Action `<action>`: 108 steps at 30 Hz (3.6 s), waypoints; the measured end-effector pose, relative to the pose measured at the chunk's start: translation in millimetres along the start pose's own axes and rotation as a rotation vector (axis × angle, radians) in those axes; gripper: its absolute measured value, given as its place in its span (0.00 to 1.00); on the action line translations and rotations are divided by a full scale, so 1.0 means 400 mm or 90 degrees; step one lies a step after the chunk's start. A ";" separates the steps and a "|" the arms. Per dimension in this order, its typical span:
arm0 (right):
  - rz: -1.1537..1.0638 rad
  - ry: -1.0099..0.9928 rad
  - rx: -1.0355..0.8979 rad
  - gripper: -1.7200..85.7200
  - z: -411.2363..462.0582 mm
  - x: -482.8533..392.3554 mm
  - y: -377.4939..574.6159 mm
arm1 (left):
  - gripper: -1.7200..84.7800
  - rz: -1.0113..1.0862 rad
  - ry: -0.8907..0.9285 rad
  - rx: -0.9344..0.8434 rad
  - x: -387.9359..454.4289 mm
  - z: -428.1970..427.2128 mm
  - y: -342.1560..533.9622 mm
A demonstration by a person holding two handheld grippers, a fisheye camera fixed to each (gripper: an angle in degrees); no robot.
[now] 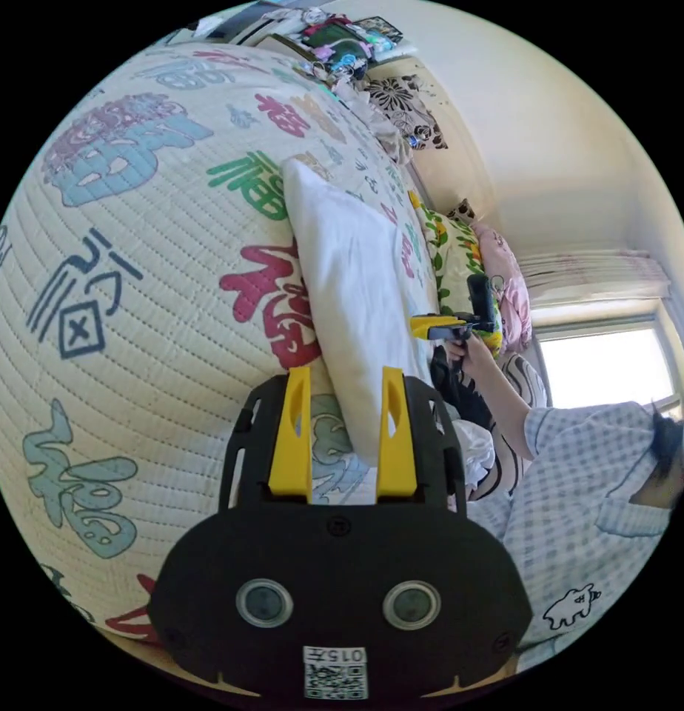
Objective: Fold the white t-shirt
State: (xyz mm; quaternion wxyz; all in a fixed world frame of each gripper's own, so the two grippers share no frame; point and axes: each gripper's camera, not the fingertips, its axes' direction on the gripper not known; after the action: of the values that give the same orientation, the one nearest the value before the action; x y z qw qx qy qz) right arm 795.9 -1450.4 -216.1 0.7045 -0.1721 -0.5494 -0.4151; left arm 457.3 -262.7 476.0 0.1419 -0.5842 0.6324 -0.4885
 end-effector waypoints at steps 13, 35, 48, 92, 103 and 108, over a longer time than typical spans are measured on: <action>0.130 -0.015 0.033 0.02 0.032 0.048 0.063 | 0.02 0.054 -0.084 -0.042 -0.011 -0.007 -0.003; 0.179 -0.015 0.068 0.04 0.039 0.079 0.138 | 0.03 0.019 0.020 -0.043 -0.091 -0.058 0.058; 0.065 -0.143 0.030 0.09 0.078 0.143 0.233 | 0.07 0.025 0.049 -0.112 -0.101 -0.012 0.034; -0.125 -0.141 0.180 0.05 0.172 0.209 0.124 | 0.02 0.107 0.085 0.068 0.035 -0.099 -0.110; -0.363 -0.009 -0.043 0.04 0.353 -0.049 0.276 | 0.02 0.457 -0.011 -0.125 0.354 -0.060 0.269; -0.361 0.115 -0.240 0.05 0.575 -0.081 0.323 | 0.02 0.458 -0.091 -0.262 0.391 0.058 0.366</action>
State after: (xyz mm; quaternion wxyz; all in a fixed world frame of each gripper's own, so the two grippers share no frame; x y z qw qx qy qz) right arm 749.2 -1199.9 -140.6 0.5628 -0.1024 -0.4243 -0.7019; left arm 343.4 -433.6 411.4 0.2277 -0.3747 0.8690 -0.2294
